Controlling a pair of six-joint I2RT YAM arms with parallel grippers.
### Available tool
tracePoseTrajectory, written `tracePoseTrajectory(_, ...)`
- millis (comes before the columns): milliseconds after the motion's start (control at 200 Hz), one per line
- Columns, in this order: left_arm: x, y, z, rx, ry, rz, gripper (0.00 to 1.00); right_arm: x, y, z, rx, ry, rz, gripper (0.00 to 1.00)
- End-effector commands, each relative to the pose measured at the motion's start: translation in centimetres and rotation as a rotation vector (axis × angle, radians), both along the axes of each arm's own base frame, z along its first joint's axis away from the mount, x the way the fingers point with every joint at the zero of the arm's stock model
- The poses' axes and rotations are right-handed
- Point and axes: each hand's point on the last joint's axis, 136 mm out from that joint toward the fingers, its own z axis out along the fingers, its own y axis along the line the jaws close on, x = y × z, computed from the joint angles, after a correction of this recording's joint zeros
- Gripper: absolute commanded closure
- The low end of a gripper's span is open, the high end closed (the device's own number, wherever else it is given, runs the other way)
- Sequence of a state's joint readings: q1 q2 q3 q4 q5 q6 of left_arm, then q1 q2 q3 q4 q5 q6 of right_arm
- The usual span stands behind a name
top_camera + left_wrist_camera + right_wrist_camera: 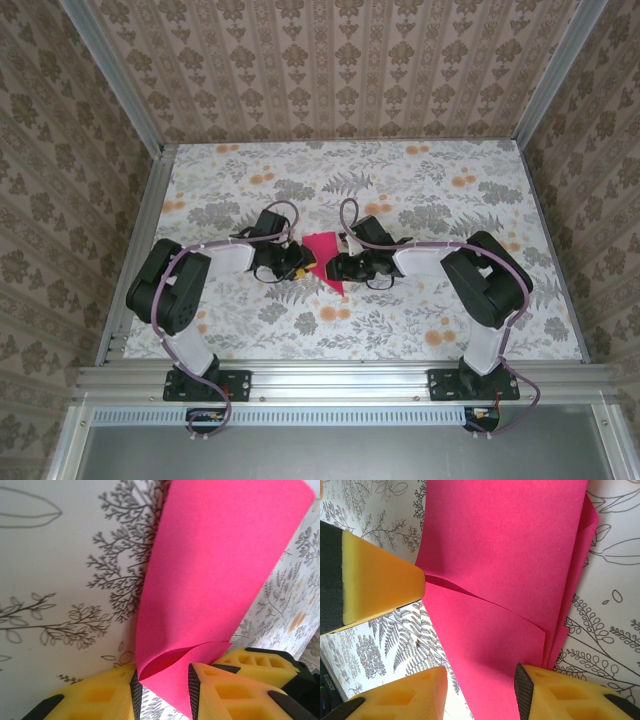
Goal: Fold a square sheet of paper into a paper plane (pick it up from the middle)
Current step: Fold the wing for the fifth time at the center of the table.
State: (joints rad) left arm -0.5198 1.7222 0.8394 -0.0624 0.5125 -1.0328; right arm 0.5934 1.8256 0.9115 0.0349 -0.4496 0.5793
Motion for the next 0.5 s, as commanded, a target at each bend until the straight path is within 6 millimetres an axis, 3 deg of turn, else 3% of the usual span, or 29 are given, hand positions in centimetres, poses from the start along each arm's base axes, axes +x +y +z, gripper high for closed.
tracePoseTrajectory(0,0.6,-1.2,0.9,-0.038,-0.017,-0.021,0.71,-2.6,-3.5,-4.1,-0.148,0.133,-0.051,0.56)
tracePoseTrajectory(225,0.7,-2.1,1.1,-0.054,-0.022,-0.043,0.84,-2.0,-3.3,-3.5,-0.132,0.095,-0.045,0.55)
tracePoseTrajectory(360,0.4,-2.0,0.9,-0.019,-0.013,-0.054,0.93,-1.0,-2.6,-1.9,-0.100,0.016,-0.024,0.51)
tracePoseTrajectory(495,0.0,-1.8,1.0,0.030,0.001,-0.066,0.96,0.1,-2.6,-0.1,-0.097,-0.105,0.008,0.48)
